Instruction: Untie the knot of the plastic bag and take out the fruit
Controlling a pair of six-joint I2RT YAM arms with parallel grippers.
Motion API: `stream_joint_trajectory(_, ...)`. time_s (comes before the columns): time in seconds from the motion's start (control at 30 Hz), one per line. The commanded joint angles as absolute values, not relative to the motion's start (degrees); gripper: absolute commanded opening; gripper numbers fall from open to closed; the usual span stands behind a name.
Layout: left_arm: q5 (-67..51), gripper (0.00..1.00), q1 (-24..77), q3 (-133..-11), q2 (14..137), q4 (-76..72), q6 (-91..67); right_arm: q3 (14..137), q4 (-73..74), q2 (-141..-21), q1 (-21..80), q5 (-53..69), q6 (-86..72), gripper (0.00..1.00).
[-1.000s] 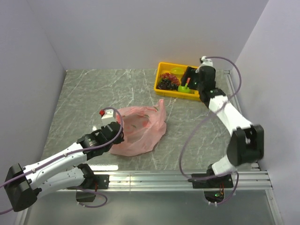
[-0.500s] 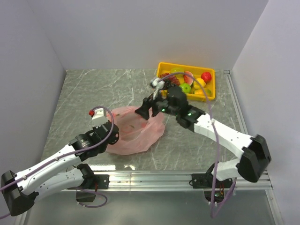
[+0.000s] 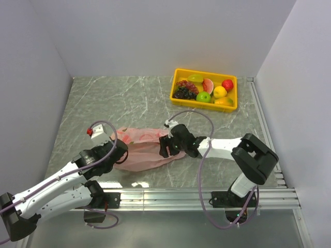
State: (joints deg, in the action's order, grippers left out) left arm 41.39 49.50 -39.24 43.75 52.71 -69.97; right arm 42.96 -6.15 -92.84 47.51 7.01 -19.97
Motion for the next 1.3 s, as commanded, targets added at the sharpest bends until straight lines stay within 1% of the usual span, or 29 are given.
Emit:
stream_joint_trajectory(0.0, 47.5, 0.0, 48.4, -42.0, 43.7, 59.3, -73.8, 38.6, -5.3, -87.6, 47.4, -5.1, -23.7, 0.77)
stream_joint_trajectory(0.07, 49.0, 0.01, 46.8, -43.1, 43.9, 59.5, -73.0, 35.4, -5.2, -84.3, 47.5, -6.0, -23.9, 0.77)
stream_joint_trajectory(0.1, 48.3, 0.0, 46.1, -43.0, 43.9, 54.5, -70.4, 34.5, -5.2, -83.1, 47.6, -6.1, -23.8, 0.77)
stream_joint_trajectory(0.17, 46.2, 0.01, 43.8, -42.3, 44.6, 49.5, -63.1, 32.4, -5.3, -80.6, 48.9, -6.9, -23.6, 0.77)
stream_joint_trajectory(0.2, 42.1, 0.01, 43.2, -42.0, 45.9, 42.0, -59.7, 32.2, -4.8, -78.6, 49.6, -7.6, -23.5, 0.77)
stream_joint_trajectory(0.23, 41.0, 0.01, 43.1, -41.9, 46.6, 39.2, -53.7, 32.1, -4.3, -77.6, 50.1, -8.2, -23.6, 0.77)
stream_joint_trajectory(0.3, 38.8, 0.01, 43.0, -42.9, 48.9, 34.7, -49.7, 32.8, -2.4, -75.2, 52.0, -9.5, -23.8, 0.77)
stream_joint_trajectory(0.33, 38.2, 0.02, 43.0, -43.3, 49.6, 30.5, -44.7, 33.1, -1.9, -74.3, 53.0, -9.7, -23.7, 0.77)
stream_joint_trajectory(0.37, 37.9, 0.05, 42.9, -44.7, 50.2, 29.5, -43.0, 34.0, -1.1, -72.4, 54.4, -9.8, -23.8, 0.77)
stream_joint_trajectory(0.43, 37.4, 0.08, 42.9, -46.1, 51.7, 28.4, -38.8, 35.2, -0.4, -70.4, 55.8, -10.0, -23.7, 0.77)
stream_joint_trajectory(0.53, 36.5, 0.22, 42.9, -48.7, 51.9, 31.2, -37.9, 38.1, 1.9, -67.1, 58.0, -11.2, -22.7, 0.77)
stream_joint_trajectory(0.57, 35.2, 0.37, 42.9, -49.6, 51.5, 32.9, -37.8, 39.7, 2.8, -65.9, 58.5, -11.4, -22.2, 0.77)
stream_joint_trajectory(0.6, 33.7, 0.44, 43.0, -50.2, 50.1, 33.7, -37.9, 40.4, 3.1, -65.4, 59.1, -11.6, -21.6, 0.76)
stream_joint_trajectory(0.63, 29.7, 0.52, 42.9, -50.4, 49.3, 34.4, -37.6, 41.1, 3.2, -65.0, 59.3, -11.9, -20.5, 0.76)
stream_joint_trajectory(0.67, 27.8, 0.62, 43.0, -51.1, 48.3, 35.3, -37.2, 42.5, 3.5, -64.3, 59.4, -12.0, -19.9, 0.76)
stream_joint_trajectory(0.73, 24.5, 0.69, 43.1, -52.0, 45.3, 36.1, -35.8, 43.9, 3.8, -64.2, 59.3, -13.3, -18.1, 0.76)
stream_joint_trajectory(0.77, 22.1, 0.74, 43.2, -53.6, 44.5, 37.1, -35.3, 45.6, 4.5, -64.6, 59.3, -14.1, -17.7, 0.76)
stream_joint_trajectory(0.83, 19.6, 0.74, 43.3, -56.9, 43.6, 37.4, -33.3, 47.4, 4.6, -65.2, 59.3, -16.2, -15.4, 0.76)
stream_joint_trajectory(0.87, 17.1, 0.72, 43.3, -58.0, 43.9, 37.4, -32.7, 48.1, 4.5, -66.2, 58.9, -17.0, -14.7, 0.76)
stream_joint_trajectory(0.97, 12.9, 0.68, 43.9, -62.6, 48.8, 37.4, -31.6, 50.7, 5.3, -68.0, 57.2, -20.0, -11.9, 0.76)
stream_joint_trajectory(1.0, 11.3, 0.68, 45.1, -63.8, 52.4, 37.5, -31.0, 51.1, 4.9, -68.1, 56.8, -20.0, -10.2, 0.77)
stream_joint_trajectory(1.07, 10.8, 0.66, 46.7, -64.8, 55.4, 35.9, -29.7, 51.4, 3.3, -67.9, 54.3, -17.9, -8.5, 0.79)
stream_joint_trajectory(1.1, 11.3, 0.66, 47.5, -64.6, 58.1, 35.3, -28.7, 51.9, 3.2, -68.0, 53.4, -13.4, -7.2, 0.81)
stream_joint_trajectory(1.13, 11.3, 0.65, 48.6, -64.3, 59.3, 34.3, -28.0, 52.6, 3.1, -68.4, 52.7, -12.7, -6.6, 0.81)
stream_joint_trajectory(1.23, 13.0, 0.59, 48.8, -61.4, 62.5, 32.9, -28.1, 53.0, 1.9, -69.8, 50.7, -8.6, -4.0, 0.82)
stream_joint_trajectory(1.27, 13.0, 0.55, 48.9, -60.0, 62.8, 30.5, -28.3, 53.1, 0.8, -70.7, 49.9, -7.2, -3.9, 0.82)
